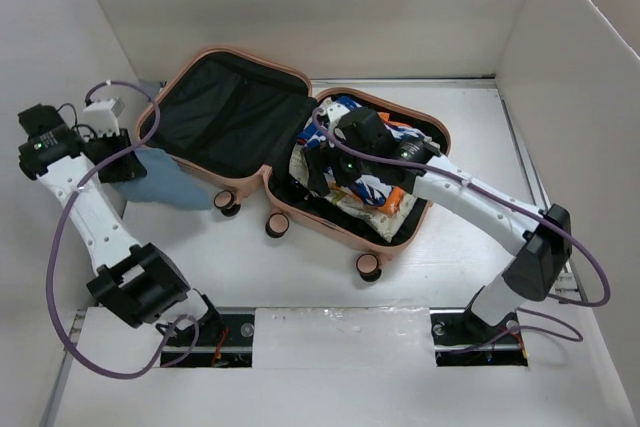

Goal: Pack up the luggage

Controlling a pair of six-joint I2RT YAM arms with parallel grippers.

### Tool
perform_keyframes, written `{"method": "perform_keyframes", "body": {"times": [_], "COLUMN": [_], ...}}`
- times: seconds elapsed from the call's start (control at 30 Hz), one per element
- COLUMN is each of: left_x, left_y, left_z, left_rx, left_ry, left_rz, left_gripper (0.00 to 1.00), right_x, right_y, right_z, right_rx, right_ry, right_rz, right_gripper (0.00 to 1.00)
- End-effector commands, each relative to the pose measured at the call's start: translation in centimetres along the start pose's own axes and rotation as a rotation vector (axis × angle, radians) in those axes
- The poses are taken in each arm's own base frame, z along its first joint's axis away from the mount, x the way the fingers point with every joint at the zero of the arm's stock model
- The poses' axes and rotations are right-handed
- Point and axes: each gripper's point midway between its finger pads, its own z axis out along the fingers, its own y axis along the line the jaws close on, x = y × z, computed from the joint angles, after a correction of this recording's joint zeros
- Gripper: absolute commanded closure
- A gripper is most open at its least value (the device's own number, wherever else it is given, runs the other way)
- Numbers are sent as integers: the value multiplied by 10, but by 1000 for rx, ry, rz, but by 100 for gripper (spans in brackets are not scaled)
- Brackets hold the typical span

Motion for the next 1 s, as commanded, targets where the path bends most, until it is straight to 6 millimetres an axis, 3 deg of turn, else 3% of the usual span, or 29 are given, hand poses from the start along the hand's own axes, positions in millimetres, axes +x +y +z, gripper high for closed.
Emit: {"method": "perform_keyframes", "body": {"times": [0.0,0.03,0.2,0.3,0.33,0.37,0.43,0.5,0.6,0.7,0.73,0.83,0.87,0.93,0.97], "left_x": [-47,-55,-91,-117,-133,-146,-168,-184,-201,-211,-215,-234,-232,-239,-238], "left_y": [-53,-71,-120,-149,-160,-165,-197,-218,-239,-277,-298,-336,-361,-391,-419], "left_z": [-34,-34,-49,-38,-46,-35,-42,-29,-15,-6,6,12,11,10,0], "left_rx": [64,106,204,277,284,303,365,412,495,568,605,690,741,814,877], "left_ry": [-161,-173,-238,-251,-294,-289,-339,-355,-385,-406,-408,-477,-485,-507,-538], "left_rz": [58,86,122,130,154,132,187,197,211,268,289,299,311,285,308], "left_gripper": [100,100,100,100,100,100,100,100,100,100,100,100,100,100,100], "right_x": [-41,-41,-48,-48,-45,-46,-43,-36,-17,6,12,33,39,53,61], "right_y": [17,18,17,9,-3,-10,-32,-47,-77,-104,-107,-127,-131,-138,-138], "right_z": [-7,-9,-17,-27,-30,-39,-51,-68,-94,-122,-129,-155,-162,-180,-183], "right_rx": [-68,-72,-63,-16,8,30,97,140,236,343,354,431,456,499,510], "right_ry": [-122,-133,-178,-186,-175,-189,-198,-212,-201,-188,-188,-193,-193,-195,-189], "right_rz": [10,20,39,44,69,92,116,145,195,241,260,316,323,366,381], "right_gripper": [2,2,2,2,2,2,2,2,2,2,2,2,2,2,2]}}
